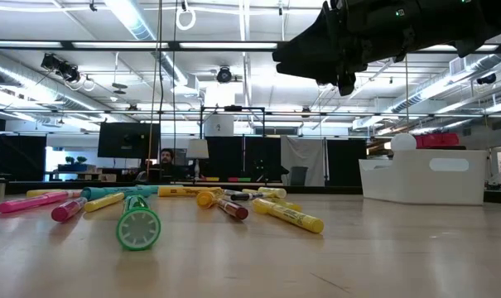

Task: Pick & Place Markers
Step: Put the yellow pen into the transparent bin

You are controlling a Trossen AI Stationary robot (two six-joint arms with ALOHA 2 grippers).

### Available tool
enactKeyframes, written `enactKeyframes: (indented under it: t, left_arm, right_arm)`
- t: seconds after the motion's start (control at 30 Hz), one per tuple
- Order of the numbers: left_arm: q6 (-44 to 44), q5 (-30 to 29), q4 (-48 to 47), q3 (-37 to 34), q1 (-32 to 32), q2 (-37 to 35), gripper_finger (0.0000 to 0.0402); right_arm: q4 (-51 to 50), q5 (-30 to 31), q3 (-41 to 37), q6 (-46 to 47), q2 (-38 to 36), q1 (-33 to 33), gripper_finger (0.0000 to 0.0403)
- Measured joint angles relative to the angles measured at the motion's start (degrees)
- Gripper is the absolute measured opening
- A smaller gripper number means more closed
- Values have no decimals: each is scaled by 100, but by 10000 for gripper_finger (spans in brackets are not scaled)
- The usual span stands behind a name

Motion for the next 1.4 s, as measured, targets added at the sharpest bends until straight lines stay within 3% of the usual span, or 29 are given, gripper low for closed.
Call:
enactKeyframes:
  t: [0.43,0.83,1.0,1.27,1.4]
  left_arm:
    - [618,-631,583,4,245,345,67]
    - [1297,-697,526,49,237,107,193]
    - [1887,-1540,541,138,37,-276,206]
    - [2799,-3220,488,157,-86,-691,188]
    - [3857,-4446,484,156,-24,-691,182]
  right_arm:
    - [-2,0,0,5,0,0,120]
    - [-17,0,0,7,0,0,120]
    - [-22,-2,0,7,0,0,120]
    - [-25,-1,0,9,0,0,120]
    - [-26,-2,0,11,0,0,120]
